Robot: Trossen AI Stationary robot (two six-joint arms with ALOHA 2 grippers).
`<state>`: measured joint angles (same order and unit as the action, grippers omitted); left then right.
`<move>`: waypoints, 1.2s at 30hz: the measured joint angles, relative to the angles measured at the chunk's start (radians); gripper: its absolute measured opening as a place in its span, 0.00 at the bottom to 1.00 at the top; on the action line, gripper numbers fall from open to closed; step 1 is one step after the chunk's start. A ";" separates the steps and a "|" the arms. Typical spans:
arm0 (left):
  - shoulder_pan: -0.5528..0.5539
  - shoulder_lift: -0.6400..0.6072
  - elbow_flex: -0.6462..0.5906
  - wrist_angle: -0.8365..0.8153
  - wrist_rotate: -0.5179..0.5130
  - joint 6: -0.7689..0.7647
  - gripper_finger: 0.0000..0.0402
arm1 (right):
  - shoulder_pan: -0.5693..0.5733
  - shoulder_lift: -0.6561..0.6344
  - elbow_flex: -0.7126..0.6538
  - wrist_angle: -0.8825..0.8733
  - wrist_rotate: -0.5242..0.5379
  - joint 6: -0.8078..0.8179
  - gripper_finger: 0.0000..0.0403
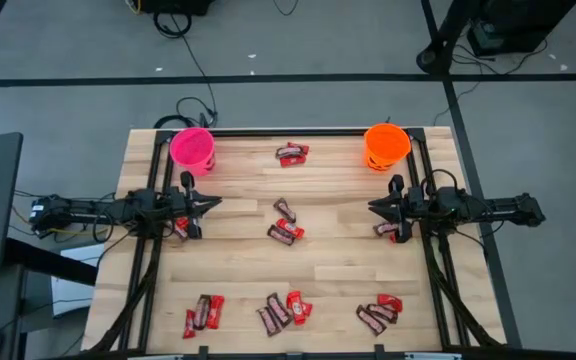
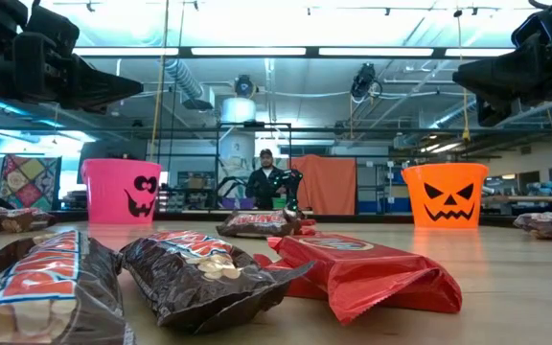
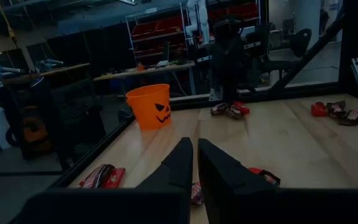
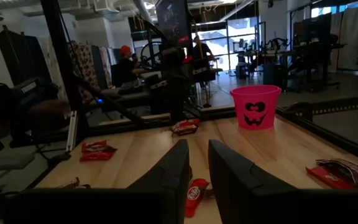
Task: Sort candy by brand, put in halloween buckets
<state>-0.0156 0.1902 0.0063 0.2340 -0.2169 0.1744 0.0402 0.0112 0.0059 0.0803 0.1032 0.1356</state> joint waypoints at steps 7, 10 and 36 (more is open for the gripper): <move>0.000 0.000 0.000 0.000 0.000 0.000 0.08 | 0.000 0.000 0.000 0.000 0.000 0.000 0.19; 0.000 0.000 0.000 0.000 0.000 0.000 0.08 | 0.000 0.000 0.000 0.000 0.000 0.000 0.19; 0.000 0.000 0.000 0.020 0.006 -0.096 0.08 | -0.003 0.004 0.000 0.107 0.027 -0.088 0.19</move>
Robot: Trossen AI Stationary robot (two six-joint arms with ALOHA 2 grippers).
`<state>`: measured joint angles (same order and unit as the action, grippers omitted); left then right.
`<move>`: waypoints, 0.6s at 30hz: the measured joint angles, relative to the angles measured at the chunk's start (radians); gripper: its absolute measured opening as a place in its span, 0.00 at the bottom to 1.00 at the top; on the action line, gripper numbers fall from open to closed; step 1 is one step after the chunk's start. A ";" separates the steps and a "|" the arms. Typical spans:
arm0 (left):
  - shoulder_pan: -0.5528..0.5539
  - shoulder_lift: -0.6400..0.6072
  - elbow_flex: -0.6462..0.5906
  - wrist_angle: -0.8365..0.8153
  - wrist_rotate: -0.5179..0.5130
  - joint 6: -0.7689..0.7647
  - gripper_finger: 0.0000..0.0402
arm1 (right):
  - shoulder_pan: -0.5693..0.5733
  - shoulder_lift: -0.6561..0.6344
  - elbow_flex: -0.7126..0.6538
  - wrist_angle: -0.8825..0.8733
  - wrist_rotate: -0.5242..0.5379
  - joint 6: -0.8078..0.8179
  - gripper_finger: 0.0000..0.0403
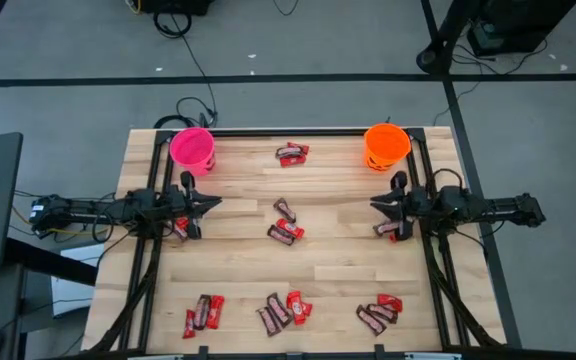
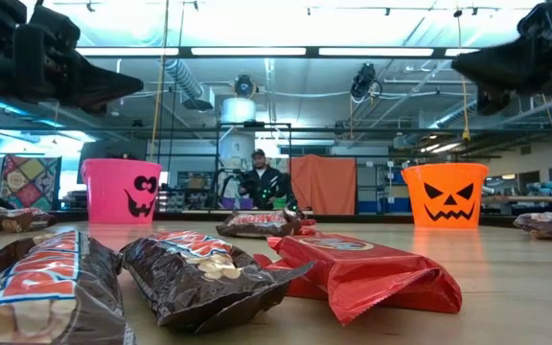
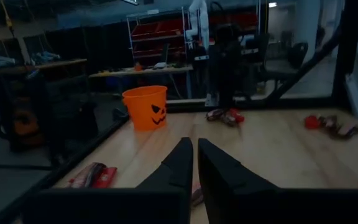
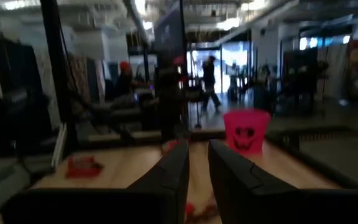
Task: Sort candy by brand, put in halloween buckets
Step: Put the brown chocolate bar into the pink bucket
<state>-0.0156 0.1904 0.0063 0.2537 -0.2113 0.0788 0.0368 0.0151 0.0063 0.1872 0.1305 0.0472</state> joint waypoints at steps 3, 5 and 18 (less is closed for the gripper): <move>0.000 0.000 0.000 0.018 0.001 -0.017 0.08 | -0.002 0.000 0.000 0.128 0.109 -0.028 0.19; 0.000 0.000 0.000 0.027 0.001 -0.016 0.08 | -0.003 0.000 0.000 0.206 0.179 -0.006 0.19; 0.015 0.063 0.074 -0.042 -0.087 -0.147 0.09 | -0.032 0.118 0.000 0.111 0.246 0.203 0.19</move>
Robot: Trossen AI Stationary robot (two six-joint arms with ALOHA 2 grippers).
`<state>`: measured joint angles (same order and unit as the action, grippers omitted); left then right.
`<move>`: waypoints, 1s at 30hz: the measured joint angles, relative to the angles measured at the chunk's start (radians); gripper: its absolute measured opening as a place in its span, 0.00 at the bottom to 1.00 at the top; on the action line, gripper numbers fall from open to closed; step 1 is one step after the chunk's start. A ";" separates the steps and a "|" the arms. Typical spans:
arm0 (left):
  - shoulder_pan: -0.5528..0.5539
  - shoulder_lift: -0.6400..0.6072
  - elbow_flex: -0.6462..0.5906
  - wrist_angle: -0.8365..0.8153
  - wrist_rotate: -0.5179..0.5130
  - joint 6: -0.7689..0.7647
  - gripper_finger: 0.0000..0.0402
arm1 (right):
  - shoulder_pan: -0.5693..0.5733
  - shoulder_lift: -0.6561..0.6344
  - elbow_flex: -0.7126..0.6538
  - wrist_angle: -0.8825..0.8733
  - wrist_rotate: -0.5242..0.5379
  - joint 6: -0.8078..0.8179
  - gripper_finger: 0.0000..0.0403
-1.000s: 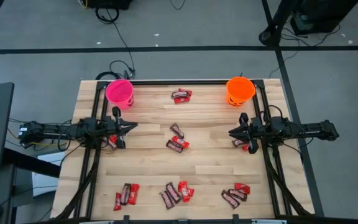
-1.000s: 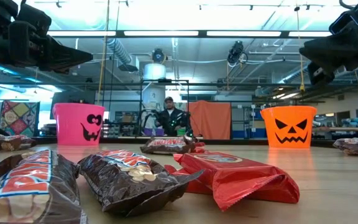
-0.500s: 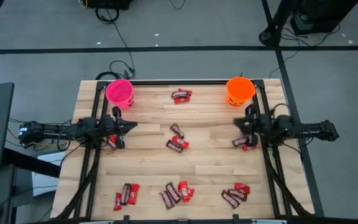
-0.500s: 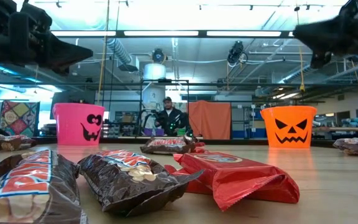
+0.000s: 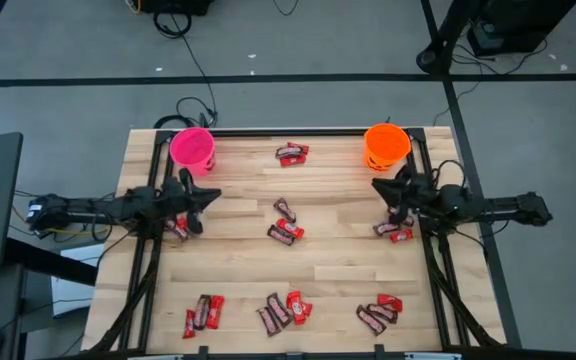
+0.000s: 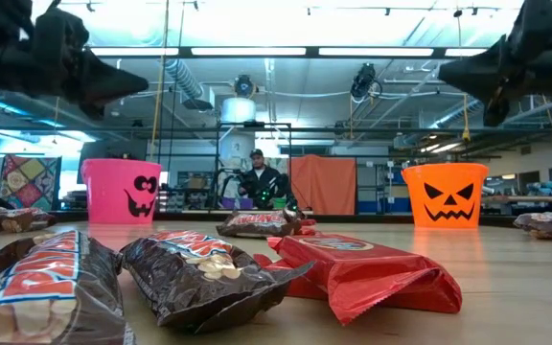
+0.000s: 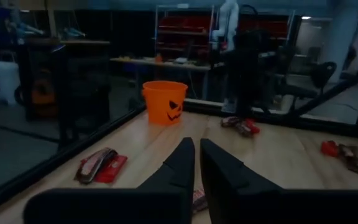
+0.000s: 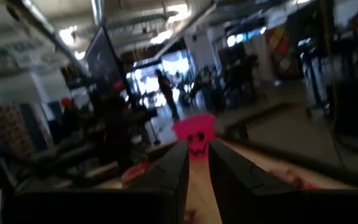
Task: Sort candy by brand, put in halloween buckets
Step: Put the brown chocolate bar into the pink bucket
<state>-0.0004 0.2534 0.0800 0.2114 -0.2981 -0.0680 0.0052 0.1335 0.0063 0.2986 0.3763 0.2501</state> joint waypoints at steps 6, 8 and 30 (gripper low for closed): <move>0.021 0.170 0.138 -0.177 0.000 -0.035 0.15 | -0.031 0.163 0.000 0.028 -0.073 0.104 0.19; 0.022 0.229 0.204 -0.305 0.001 -0.054 0.18 | -0.034 0.223 0.000 0.044 -0.090 0.145 0.19; 0.169 0.695 0.455 -0.361 0.079 0.089 0.24 | -0.053 0.812 0.204 0.295 -0.034 0.121 0.19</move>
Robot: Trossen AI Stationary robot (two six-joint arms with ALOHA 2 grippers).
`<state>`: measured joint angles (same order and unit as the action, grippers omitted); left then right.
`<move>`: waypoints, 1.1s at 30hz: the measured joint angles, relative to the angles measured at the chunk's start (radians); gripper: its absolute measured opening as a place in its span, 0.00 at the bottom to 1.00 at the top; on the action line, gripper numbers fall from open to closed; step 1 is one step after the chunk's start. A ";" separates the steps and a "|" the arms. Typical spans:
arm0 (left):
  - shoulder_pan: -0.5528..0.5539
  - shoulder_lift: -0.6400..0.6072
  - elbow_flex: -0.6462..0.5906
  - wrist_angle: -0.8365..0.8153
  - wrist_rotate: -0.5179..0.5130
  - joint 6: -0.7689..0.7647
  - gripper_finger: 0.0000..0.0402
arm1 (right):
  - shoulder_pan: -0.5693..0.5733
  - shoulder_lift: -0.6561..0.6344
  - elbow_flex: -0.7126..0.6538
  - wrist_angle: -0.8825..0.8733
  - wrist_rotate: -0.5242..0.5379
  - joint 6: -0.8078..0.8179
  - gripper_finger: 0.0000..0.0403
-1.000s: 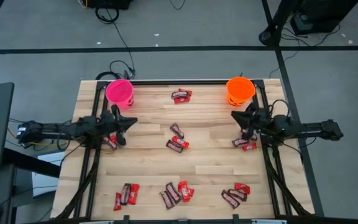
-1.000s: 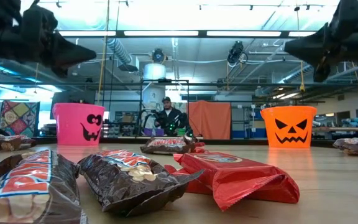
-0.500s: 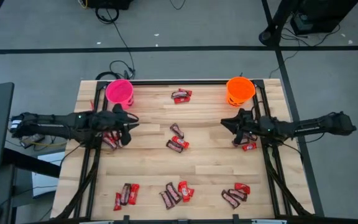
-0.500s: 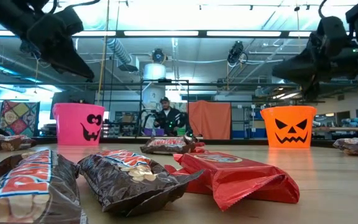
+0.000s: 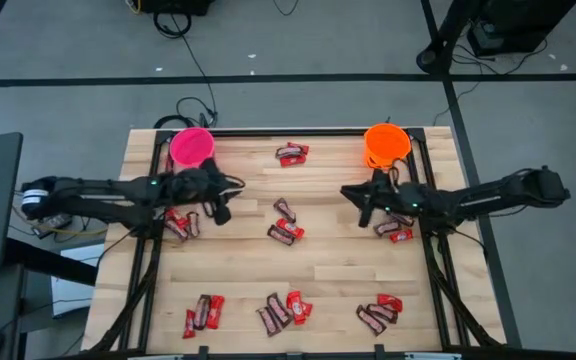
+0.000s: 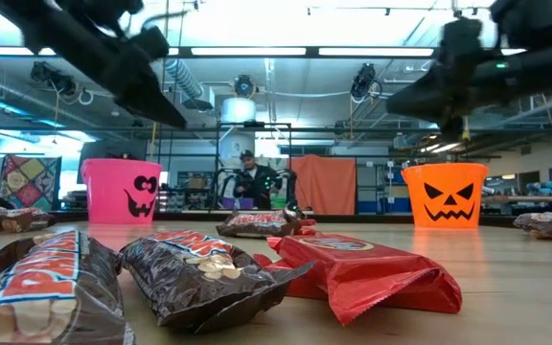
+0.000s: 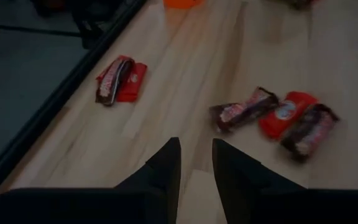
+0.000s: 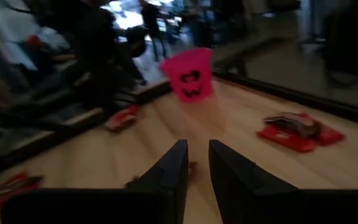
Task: Sort candy by brand, put in halloween buckets
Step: Put the brown chocolate bar into the pink bucket
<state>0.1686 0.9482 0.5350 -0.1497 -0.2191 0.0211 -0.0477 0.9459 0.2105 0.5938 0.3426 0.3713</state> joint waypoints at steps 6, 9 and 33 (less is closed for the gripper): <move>0.163 0.203 0.015 0.235 0.129 0.120 0.24 | -0.065 0.199 0.161 -0.111 0.031 0.035 0.19; 0.244 0.320 0.090 0.266 0.240 0.153 0.24 | -0.076 0.286 0.231 -0.157 0.031 0.056 0.19; 0.427 1.064 0.740 0.024 0.247 0.284 0.51 | -0.021 0.601 0.331 -0.162 0.198 0.177 0.19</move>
<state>0.5958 2.0121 1.2753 -0.1262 0.0282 0.3055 -0.0691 1.5474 0.5415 0.4316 0.5402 0.5484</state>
